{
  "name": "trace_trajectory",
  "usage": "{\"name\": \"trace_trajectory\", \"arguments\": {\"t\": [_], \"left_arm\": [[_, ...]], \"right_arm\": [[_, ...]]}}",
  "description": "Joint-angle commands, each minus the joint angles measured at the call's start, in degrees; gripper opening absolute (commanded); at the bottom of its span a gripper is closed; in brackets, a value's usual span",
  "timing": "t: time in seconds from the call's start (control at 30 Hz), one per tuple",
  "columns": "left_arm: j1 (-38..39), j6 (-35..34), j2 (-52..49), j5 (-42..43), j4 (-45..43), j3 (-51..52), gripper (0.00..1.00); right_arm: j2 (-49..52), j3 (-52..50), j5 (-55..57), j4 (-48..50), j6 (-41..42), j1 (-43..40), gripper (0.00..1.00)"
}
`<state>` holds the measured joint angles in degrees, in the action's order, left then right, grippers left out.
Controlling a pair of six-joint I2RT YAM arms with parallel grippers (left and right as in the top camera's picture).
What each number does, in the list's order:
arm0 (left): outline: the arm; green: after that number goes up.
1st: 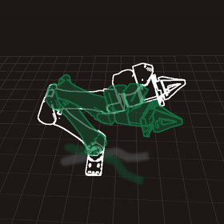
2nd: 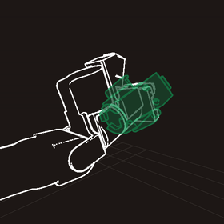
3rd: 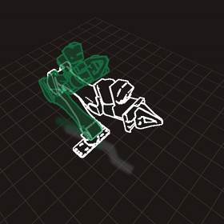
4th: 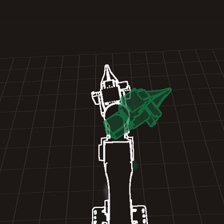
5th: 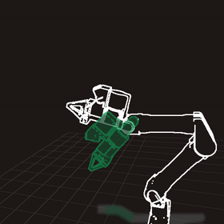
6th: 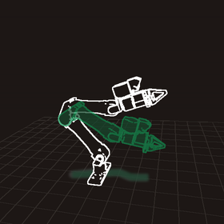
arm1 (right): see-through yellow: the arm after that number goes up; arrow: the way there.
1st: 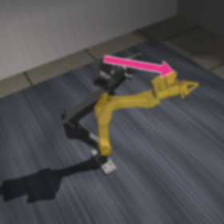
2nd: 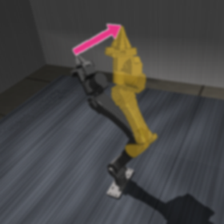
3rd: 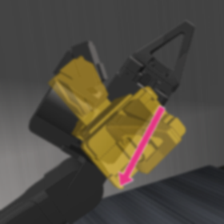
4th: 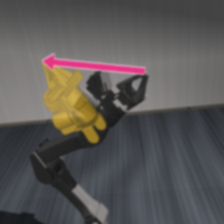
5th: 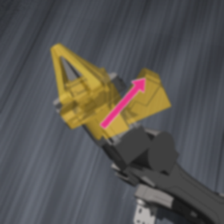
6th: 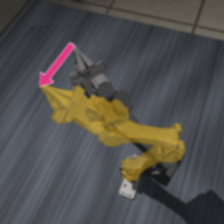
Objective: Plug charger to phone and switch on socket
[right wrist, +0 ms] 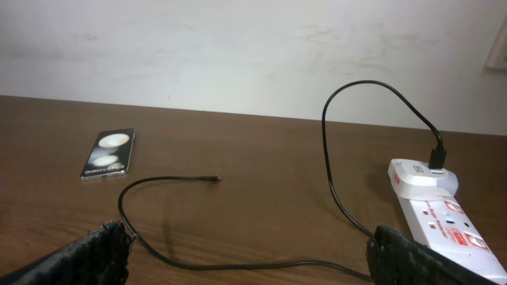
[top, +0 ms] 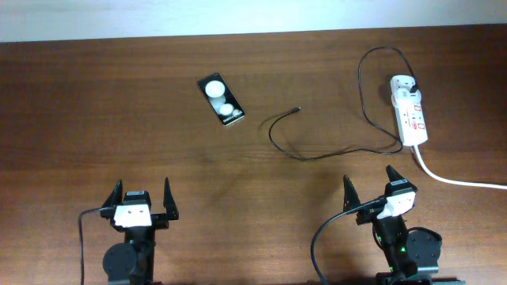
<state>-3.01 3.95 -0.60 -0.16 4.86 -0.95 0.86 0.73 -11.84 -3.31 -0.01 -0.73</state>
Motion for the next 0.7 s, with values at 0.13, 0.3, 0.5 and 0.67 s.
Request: {"name": "trace_trajectory", "arguments": {"t": [0.13, 0.3, 0.5, 0.67], "left_arm": [[0.2, 1.1, 0.2, 0.4, -0.9, 0.4, 0.99], [0.2, 0.7, 0.2, 0.5, -19.9, 0.4, 0.99], [0.2, 0.7, 0.2, 0.4, -41.8, 0.4, 0.99], [0.2, 0.7, -0.7, 0.2, -46.4, -3.4, 0.99]], "right_arm": [[-0.5, -0.4, 0.5, -0.1, -0.2, 0.3, 0.99], [-0.5, -0.4, 0.5, -0.1, -0.2, 0.3, 0.99], [-0.5, -0.4, 0.5, -0.1, -0.2, 0.3, 0.99], [-0.5, -0.4, 0.5, -0.2, -0.2, 0.3, 0.98]]}}
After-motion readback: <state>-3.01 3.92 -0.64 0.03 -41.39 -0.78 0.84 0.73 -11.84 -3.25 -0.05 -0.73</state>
